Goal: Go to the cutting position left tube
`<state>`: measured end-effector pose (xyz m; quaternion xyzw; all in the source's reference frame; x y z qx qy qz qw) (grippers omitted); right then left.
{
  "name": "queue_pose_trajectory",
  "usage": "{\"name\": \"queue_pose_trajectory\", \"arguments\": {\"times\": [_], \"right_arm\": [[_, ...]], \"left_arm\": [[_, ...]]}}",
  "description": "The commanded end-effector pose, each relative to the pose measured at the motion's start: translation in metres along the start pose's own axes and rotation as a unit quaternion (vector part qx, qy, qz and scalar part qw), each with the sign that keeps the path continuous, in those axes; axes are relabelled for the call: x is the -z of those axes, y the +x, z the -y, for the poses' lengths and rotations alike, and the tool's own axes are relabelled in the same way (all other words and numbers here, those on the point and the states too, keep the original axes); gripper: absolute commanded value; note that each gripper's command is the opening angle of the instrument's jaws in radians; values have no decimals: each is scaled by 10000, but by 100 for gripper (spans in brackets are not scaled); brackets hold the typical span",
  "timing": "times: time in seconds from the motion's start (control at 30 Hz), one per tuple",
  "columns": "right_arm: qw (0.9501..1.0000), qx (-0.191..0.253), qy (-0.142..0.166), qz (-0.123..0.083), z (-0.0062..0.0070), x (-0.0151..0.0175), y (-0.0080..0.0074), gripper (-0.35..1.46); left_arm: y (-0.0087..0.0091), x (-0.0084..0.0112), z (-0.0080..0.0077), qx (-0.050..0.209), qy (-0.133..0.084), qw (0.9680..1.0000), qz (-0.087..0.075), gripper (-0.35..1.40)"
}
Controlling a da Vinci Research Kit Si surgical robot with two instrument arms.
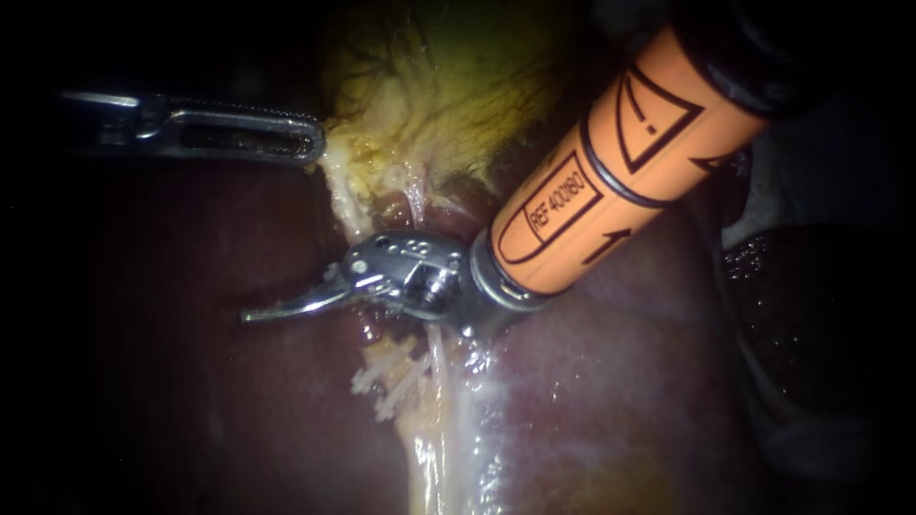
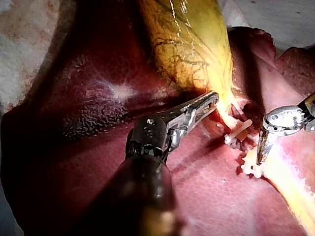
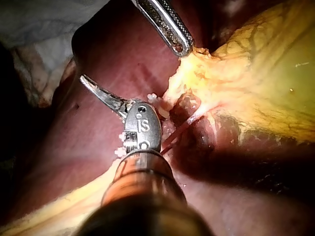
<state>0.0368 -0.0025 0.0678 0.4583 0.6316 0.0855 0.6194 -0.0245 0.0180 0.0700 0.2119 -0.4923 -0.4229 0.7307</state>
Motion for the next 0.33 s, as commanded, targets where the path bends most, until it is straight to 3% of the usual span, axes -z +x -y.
{"name": "queue_pose_trajectory", "arguments": {"times": [0.03, 0.33], "right_arm": [[10000, -7, 6, 0, 0, 1, 0, -35], [10000, -2, 11, -7, -1, 7, -4, -35]], "left_arm": [[0, 0, 0, 0, 1, 10000, -1, -35], [0, 0, -1, 0, 1, 10000, -1, -35]]}}
